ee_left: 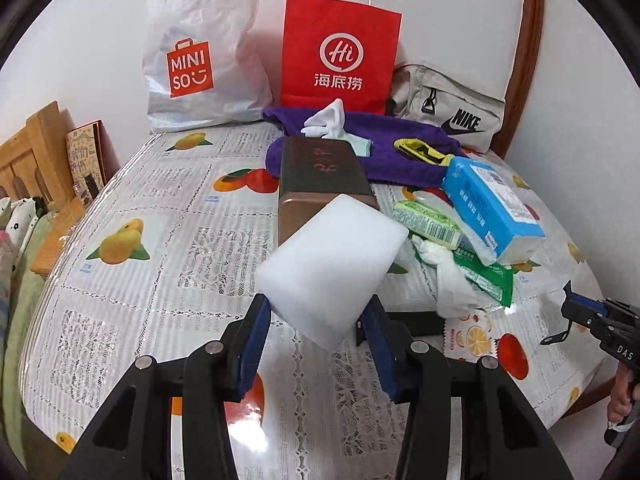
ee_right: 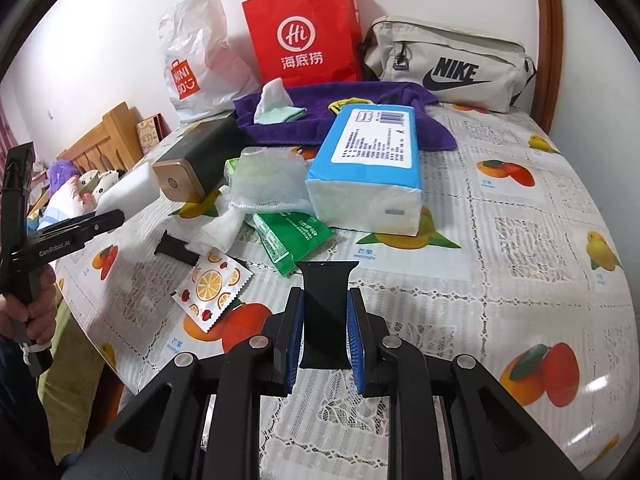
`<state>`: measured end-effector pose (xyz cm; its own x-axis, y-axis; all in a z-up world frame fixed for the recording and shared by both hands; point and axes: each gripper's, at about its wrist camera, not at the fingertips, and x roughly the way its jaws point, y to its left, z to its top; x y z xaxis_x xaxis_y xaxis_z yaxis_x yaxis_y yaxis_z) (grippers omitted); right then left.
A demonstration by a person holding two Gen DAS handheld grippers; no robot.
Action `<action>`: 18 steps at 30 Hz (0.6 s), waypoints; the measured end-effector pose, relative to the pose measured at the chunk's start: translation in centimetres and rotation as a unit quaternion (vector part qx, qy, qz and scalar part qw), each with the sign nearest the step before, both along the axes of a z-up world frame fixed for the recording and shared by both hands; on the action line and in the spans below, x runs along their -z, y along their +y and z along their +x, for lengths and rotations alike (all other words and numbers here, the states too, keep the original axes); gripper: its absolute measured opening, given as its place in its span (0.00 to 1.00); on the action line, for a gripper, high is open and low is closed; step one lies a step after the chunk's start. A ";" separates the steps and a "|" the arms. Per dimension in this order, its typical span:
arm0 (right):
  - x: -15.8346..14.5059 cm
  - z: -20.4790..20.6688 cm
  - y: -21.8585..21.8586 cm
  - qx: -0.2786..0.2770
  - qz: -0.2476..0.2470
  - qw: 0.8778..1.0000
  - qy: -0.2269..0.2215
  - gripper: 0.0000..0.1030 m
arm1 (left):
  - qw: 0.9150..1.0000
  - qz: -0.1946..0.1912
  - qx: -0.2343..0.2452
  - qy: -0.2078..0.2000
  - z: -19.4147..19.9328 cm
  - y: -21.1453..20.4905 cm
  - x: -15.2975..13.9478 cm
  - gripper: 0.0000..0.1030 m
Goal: Organize soft objects
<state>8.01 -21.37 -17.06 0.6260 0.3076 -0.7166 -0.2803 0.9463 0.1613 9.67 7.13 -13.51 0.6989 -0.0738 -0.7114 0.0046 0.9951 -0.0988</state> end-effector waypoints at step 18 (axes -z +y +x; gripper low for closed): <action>-4.4 0.2 -0.4 0.000 0.019 0.999 -0.036 0.20 | 0.999 -0.020 -0.006 -0.030 -0.2 -0.9 -5.0 0.44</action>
<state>8.18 -21.81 -12.63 0.6753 0.3339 -0.6576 -0.2917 0.9399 0.1777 9.49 6.24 -8.51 0.7412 -0.0916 -0.6650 -0.0012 0.9905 -0.1378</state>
